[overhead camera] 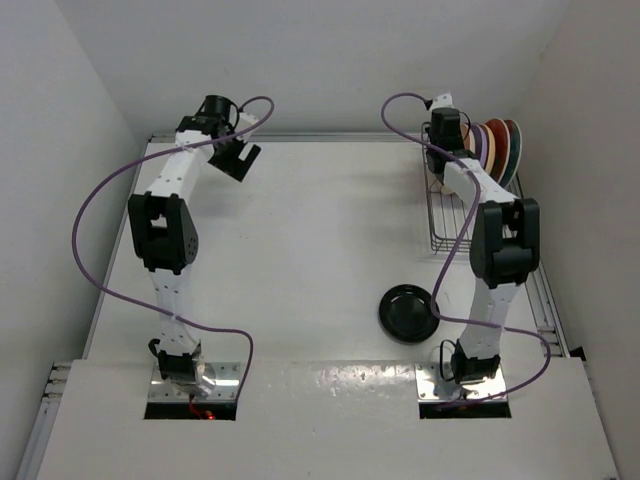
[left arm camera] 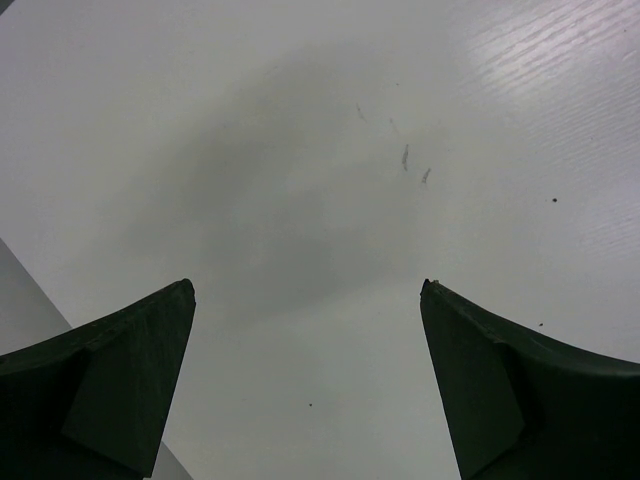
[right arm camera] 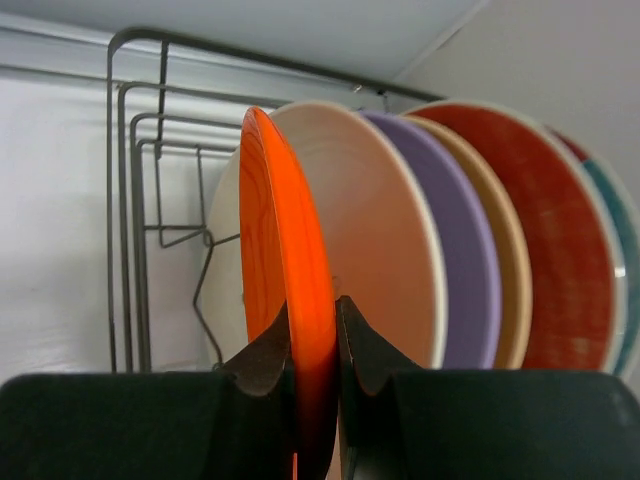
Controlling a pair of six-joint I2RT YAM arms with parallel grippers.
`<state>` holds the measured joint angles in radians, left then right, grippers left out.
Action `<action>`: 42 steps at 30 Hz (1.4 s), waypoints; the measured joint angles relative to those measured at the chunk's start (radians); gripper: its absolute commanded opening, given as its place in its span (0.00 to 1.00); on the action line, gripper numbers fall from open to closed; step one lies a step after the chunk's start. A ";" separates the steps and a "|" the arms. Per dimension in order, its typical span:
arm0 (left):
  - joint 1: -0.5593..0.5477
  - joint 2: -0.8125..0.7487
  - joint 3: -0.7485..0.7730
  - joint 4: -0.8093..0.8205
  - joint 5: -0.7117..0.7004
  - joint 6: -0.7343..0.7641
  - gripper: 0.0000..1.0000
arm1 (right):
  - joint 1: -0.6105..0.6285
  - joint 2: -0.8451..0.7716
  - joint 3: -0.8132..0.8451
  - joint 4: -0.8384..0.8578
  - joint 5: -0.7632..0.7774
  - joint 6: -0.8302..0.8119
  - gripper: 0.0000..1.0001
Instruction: Load the plates into the dish rack
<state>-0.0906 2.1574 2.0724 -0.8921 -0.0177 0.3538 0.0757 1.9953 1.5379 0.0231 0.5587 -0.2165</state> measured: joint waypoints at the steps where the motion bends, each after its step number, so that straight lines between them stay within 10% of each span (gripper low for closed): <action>1: 0.000 -0.003 -0.003 -0.002 -0.001 0.000 1.00 | -0.002 0.007 0.000 -0.005 -0.010 0.011 0.00; 9: 0.004 -0.018 -0.008 0.000 -0.010 0.004 1.00 | -0.029 0.012 0.000 -0.025 -0.048 0.137 0.02; 15: 0.005 -0.019 -0.008 0.000 -0.010 0.007 1.00 | -0.058 0.033 0.037 -0.108 -0.105 0.237 0.62; 30: 0.005 -0.019 -0.008 0.000 -0.008 0.016 1.00 | -0.003 -0.190 0.102 -0.279 -0.271 0.243 0.99; 36: 0.005 -0.021 -0.035 0.004 -0.004 0.024 1.00 | 0.061 -0.649 -0.257 -0.270 -0.533 0.479 0.96; 42: -0.016 -0.021 -0.050 0.003 0.012 0.023 1.00 | 0.042 -0.975 -0.779 -0.389 -0.621 0.765 0.63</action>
<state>-0.1062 2.1361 2.0224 -0.8890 -0.0055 0.3763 0.1177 1.0203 0.7586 -0.3664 -0.0628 0.5488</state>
